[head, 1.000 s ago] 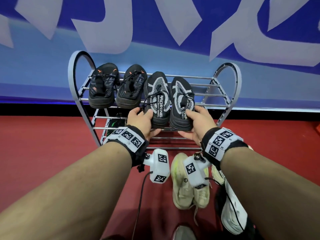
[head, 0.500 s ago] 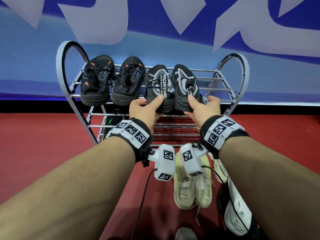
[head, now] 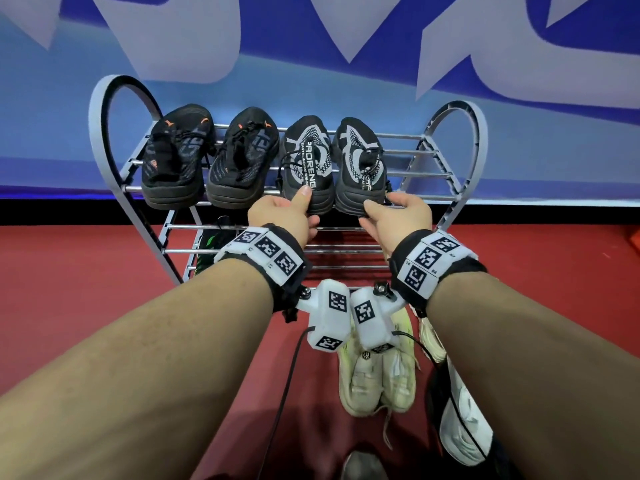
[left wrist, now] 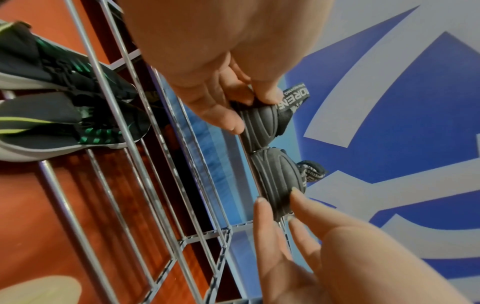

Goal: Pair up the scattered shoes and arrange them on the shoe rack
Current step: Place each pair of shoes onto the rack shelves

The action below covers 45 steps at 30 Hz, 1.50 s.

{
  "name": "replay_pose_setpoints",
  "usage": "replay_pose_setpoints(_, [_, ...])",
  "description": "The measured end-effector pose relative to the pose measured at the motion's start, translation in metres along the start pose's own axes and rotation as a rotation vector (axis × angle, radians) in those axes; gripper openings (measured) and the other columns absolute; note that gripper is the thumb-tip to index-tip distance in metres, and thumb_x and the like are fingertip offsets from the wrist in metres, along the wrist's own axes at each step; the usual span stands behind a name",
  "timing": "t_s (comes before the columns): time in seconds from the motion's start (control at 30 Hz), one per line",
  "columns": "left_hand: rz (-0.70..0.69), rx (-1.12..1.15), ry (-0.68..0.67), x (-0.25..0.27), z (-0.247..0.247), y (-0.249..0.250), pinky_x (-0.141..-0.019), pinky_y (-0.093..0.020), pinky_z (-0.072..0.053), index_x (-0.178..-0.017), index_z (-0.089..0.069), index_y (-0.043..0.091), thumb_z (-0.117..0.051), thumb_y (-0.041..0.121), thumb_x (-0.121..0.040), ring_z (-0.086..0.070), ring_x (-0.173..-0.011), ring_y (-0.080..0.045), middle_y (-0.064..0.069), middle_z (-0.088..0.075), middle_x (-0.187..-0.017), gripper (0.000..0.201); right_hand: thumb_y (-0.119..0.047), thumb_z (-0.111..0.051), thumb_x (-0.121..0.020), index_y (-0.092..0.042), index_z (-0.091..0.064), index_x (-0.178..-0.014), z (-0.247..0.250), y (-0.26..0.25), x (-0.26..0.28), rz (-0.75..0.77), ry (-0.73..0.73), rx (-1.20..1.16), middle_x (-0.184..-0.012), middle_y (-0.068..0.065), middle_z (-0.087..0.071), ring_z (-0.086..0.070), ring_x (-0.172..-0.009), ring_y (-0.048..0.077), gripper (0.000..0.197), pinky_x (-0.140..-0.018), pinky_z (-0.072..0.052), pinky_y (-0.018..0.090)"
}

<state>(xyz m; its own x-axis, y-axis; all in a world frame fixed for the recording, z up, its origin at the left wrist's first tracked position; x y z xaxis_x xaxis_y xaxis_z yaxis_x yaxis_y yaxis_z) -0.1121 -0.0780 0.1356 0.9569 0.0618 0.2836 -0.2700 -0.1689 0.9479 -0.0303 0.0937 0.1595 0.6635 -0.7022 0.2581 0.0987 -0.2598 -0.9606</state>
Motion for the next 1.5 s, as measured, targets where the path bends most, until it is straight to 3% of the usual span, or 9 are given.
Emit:
replay_pose_setpoints(0.1, [-0.07, -0.002, -0.005, 0.006, -0.001, 0.007, -0.054, -0.03, -0.056, -0.068, -0.055, 0.011, -0.064, 0.024, -0.092, -0.07, -0.066, -0.02, -0.004, -0.063, -0.064, 0.028, -0.005, -0.072, -0.085, -0.006, -0.05, -0.119, 0.007, 0.0, 0.001, -0.022, 0.002, -0.002, -0.086, 0.011, -0.061, -0.071, -0.073, 0.025, 0.04, -0.073, -0.061, 0.036])
replay_pose_setpoints(0.23, [-0.148, -0.131, -0.081, 0.019, -0.005, 0.006, -0.063, -0.034, -0.05, -0.062, -0.059, 0.018, -0.063, 0.029, -0.074, -0.06, -0.067, -0.019, -0.001, -0.059, -0.066, 0.017, -0.004, -0.066, -0.088, -0.009, -0.049, -0.114, 0.012, 0.005, 0.005, -0.029, -0.05, 0.115, -0.082, 0.009, -0.06, -0.066, -0.065, 0.018, 0.031, -0.057, -0.059, 0.028])
replay_pose_setpoints(0.47, [-0.087, -0.258, -0.21, 0.055, -0.006, -0.052, -0.055, -0.032, -0.039, -0.071, -0.056, 0.016, -0.059, 0.025, -0.07, -0.052, -0.064, -0.019, -0.006, -0.052, -0.068, 0.009, -0.007, -0.066, -0.087, -0.01, -0.053, -0.108, 0.05, 0.035, 0.012, -0.018, -0.035, 0.396, -0.082, 0.009, -0.063, -0.063, -0.06, 0.016, 0.025, -0.055, -0.055, 0.028])
replay_pose_setpoints(0.63, [-0.03, -0.352, -0.274, 0.064, -0.002, -0.08, -0.055, -0.03, -0.042, -0.07, -0.056, 0.016, -0.059, 0.021, -0.076, -0.054, -0.064, -0.019, -0.003, -0.055, -0.068, 0.008, -0.01, -0.069, -0.084, -0.012, -0.057, -0.105, 0.08, 0.07, 0.019, -0.063, -0.04, 0.538, -0.074, 0.006, -0.065, -0.065, -0.061, 0.019, 0.024, -0.059, -0.057, 0.033])
replay_pose_setpoints(0.97, [0.22, -0.506, -0.341, 0.07, 0.006, -0.179, -0.059, -0.029, -0.047, -0.075, -0.055, 0.016, -0.059, 0.017, -0.083, -0.057, -0.066, -0.021, -0.003, -0.058, -0.068, 0.009, -0.018, -0.068, -0.077, -0.017, -0.054, -0.099, 0.134, 0.152, 0.018, -0.282, -0.022, 0.833, -0.089, 0.014, -0.067, -0.069, -0.082, 0.034, 0.026, -0.074, -0.059, 0.049])
replay_pose_setpoints(1.1, [0.311, -0.526, -0.369, 0.079, 0.0, -0.221, -0.058, -0.027, -0.045, -0.08, -0.058, 0.014, -0.061, 0.017, -0.085, -0.054, -0.06, -0.019, -0.002, -0.057, -0.066, 0.007, -0.011, -0.063, -0.081, -0.005, -0.055, -0.118, 0.142, 0.172, 0.02, -0.364, -0.037, 0.883, -0.1, 0.021, -0.065, -0.067, -0.086, 0.036, 0.039, -0.072, -0.059, 0.054])
replay_pose_setpoints(1.2, [0.368, -0.547, -0.388, 0.081, 0.0, -0.248, -0.059, -0.027, -0.043, -0.086, -0.065, 0.009, -0.064, 0.017, -0.082, -0.052, -0.058, -0.019, -0.003, -0.058, -0.068, 0.01, -0.011, -0.062, -0.081, 0.008, -0.053, -0.127, 0.143, 0.181, 0.018, -0.365, -0.044, 0.981, -0.119, 0.031, -0.059, -0.062, -0.103, 0.046, 0.05, -0.077, -0.053, 0.064])
replay_pose_setpoints(1.43, [0.488, -0.615, -0.479, 0.078, 0.007, -0.28, -0.074, -0.033, -0.048, -0.093, -0.056, 0.02, -0.065, 0.015, -0.081, -0.054, -0.073, -0.02, -0.005, -0.061, -0.085, 0.015, -0.017, -0.059, -0.089, 0.005, -0.05, -0.13, 0.152, 0.204, 0.019, -0.501, -0.063, 1.154, -0.119, 0.019, -0.062, -0.061, -0.106, 0.034, 0.048, -0.09, -0.052, 0.041])
replay_pose_setpoints(1.5, [0.505, -0.611, -0.502, 0.08, 0.008, -0.289, -0.068, -0.029, -0.048, -0.102, -0.058, 0.014, -0.059, 0.004, -0.085, -0.055, -0.07, -0.02, -0.009, -0.062, -0.086, 0.019, -0.018, -0.059, -0.09, 0.005, -0.05, -0.13, 0.154, 0.207, 0.019, -0.522, -0.055, 1.161, -0.098, 0.015, -0.063, -0.062, -0.086, 0.028, 0.047, -0.083, -0.052, 0.036])
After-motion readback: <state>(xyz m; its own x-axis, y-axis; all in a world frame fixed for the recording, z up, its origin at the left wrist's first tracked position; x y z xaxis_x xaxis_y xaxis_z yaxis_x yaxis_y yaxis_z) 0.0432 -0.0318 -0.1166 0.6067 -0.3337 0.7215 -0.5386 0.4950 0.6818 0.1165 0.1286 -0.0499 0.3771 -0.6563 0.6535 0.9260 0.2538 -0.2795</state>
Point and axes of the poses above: each hand's wrist, its own x-axis away from the middle knuckle, its own z-axis out of the back of the hand, y = z × x, the point moved 6 cm from there along -x, towards the middle knuckle
